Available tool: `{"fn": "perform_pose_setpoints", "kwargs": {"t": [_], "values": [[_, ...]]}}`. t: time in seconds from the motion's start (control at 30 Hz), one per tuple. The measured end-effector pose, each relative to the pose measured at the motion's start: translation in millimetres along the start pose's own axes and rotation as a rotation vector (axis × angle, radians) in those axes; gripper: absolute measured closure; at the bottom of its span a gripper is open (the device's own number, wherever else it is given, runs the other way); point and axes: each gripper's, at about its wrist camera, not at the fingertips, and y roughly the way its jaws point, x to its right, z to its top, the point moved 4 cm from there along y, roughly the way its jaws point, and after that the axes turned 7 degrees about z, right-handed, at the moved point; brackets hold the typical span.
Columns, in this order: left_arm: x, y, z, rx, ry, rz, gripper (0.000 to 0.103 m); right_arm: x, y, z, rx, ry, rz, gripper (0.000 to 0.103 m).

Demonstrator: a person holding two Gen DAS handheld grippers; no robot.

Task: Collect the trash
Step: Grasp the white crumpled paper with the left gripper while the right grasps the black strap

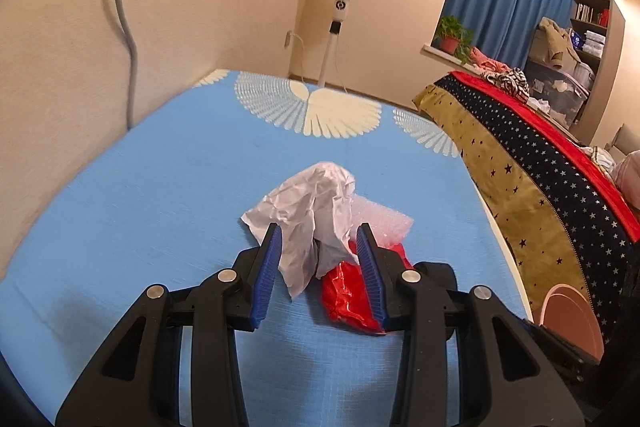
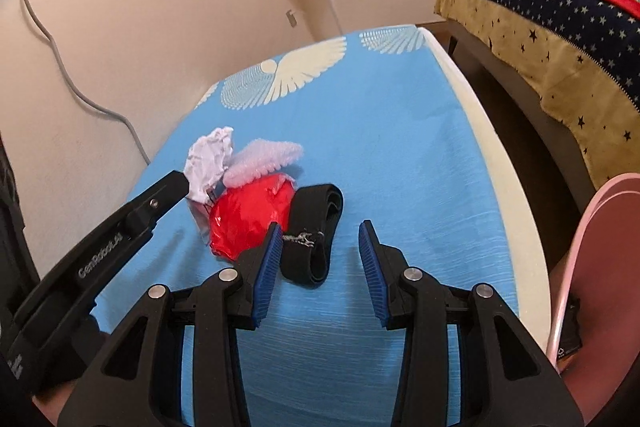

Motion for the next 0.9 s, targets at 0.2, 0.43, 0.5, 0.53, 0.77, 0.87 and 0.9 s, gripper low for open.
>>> {"fn": "perform_pose_setpoints", "kwargs": {"t": [0.2, 0.43, 0.5, 0.53, 0.77, 0.87, 0.9], "values": [[4.1, 12.0, -3.6, -0.047, 0.009, -0.024, 0.065, -1.8, 1.5, -2.7, -0.020, -0.004, 0.033, 0.099], [1.0, 11.8, -8.1, -0.073, 0.012, -0.010, 0.098, -7.8, -7.6, -3.0, -0.012, -0.040, 0.015, 0.103], [-1.1, 8.3, -7.9, -0.068, 0.012, 0.002, 0.099, -8.3, -13.9, -0.8, -0.002, -0.042, 0.011, 0.103], [-2.1, 5.8, -7.5, -0.064, 0.010, 0.003, 0.100, -8.5, -17.0, 0.2, 0.003, -0.044, 0.009, 0.103], [-2.3, -20.6, -4.6, -0.035, 0.015, 0.000, 0.100, -10.3, -44.3, 2.1, 0.033, -0.054, -0.006, 0.103], [-2.3, -35.6, -3.3, -0.019, 0.023, -0.005, 0.100, -12.4, -55.9, 1.0, 0.041, -0.057, -0.010, 0.103], [-2.2, -41.5, -2.5, -0.013, 0.025, -0.007, 0.100, -14.3, -60.9, 1.3, 0.046, -0.063, -0.011, 0.103]]}}
